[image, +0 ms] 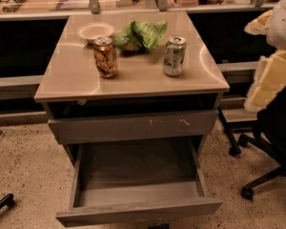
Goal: Place orange can into middle drawer
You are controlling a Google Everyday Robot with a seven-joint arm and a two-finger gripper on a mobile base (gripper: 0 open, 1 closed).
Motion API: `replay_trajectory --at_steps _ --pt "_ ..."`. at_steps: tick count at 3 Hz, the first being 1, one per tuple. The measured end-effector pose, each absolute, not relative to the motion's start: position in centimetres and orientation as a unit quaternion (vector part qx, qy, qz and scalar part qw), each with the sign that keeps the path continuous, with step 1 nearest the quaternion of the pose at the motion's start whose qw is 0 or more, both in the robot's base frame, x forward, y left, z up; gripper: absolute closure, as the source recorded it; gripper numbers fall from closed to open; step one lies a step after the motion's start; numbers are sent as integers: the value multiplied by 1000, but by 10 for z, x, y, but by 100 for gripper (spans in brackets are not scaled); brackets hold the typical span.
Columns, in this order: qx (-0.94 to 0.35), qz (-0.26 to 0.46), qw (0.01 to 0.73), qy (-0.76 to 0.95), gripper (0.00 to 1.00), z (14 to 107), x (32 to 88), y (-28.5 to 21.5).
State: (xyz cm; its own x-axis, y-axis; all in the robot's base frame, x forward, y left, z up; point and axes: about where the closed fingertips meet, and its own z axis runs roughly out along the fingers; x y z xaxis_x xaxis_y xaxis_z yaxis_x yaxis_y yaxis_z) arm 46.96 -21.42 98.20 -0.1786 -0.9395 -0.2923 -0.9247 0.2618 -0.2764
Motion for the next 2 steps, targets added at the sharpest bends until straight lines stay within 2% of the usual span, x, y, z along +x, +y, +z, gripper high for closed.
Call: replay_trajectory --at_steps 2 --pt "-571 86 340 742 0 992 556 -176"
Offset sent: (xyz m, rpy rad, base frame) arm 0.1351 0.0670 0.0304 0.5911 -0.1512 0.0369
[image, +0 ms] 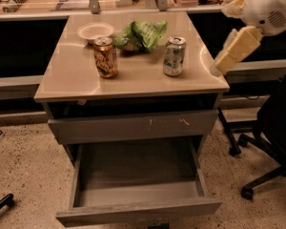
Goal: Place orange can into middle drawer
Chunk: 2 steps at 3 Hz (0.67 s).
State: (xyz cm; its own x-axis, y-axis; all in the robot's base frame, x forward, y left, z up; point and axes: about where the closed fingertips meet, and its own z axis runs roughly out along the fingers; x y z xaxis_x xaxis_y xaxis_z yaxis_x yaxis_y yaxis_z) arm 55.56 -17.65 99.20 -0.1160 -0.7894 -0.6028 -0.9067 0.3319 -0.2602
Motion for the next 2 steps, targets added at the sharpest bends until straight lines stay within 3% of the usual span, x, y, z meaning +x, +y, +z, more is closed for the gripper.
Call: replay_trajectory --at_steps 1,2 --pt "-538 138 398 730 0 1004 584 -140" --pt "-538 138 398 730 0 1004 584 -140"
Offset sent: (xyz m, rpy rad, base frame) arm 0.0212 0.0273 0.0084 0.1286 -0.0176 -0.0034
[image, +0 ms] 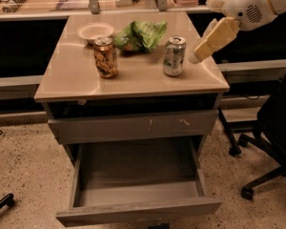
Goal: Place orange can into middle drawer
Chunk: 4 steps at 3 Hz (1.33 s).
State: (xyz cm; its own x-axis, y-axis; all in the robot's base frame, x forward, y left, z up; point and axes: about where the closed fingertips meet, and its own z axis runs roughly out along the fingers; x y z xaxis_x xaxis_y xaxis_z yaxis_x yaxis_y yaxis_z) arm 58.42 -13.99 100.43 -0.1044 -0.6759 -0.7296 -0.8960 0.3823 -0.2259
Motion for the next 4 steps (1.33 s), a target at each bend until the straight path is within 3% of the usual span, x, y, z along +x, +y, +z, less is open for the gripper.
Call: replay_trajectory --at_steps 2,4 --pt "-537 159 415 717 0 959 596 -96" --pt "-513 162 458 708 0 913 658 -37"
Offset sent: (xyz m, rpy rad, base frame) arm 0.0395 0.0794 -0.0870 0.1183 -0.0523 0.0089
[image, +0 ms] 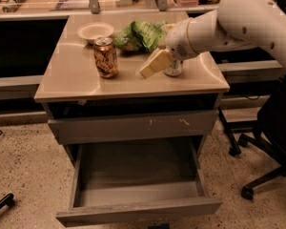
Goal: Place orange can into middle drawer
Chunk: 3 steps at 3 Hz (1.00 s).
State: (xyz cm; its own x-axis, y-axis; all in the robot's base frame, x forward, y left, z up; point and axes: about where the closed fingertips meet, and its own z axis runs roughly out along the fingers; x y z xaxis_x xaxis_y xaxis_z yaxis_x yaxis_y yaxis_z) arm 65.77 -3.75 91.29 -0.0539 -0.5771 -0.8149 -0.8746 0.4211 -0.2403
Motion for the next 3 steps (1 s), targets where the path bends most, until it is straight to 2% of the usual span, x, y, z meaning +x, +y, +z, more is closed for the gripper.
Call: replay_trajectory --at_steps 1,3 --pt "-498 159 475 708 0 899 688 -19" --pt "-514 188 494 675 0 904 707 40"
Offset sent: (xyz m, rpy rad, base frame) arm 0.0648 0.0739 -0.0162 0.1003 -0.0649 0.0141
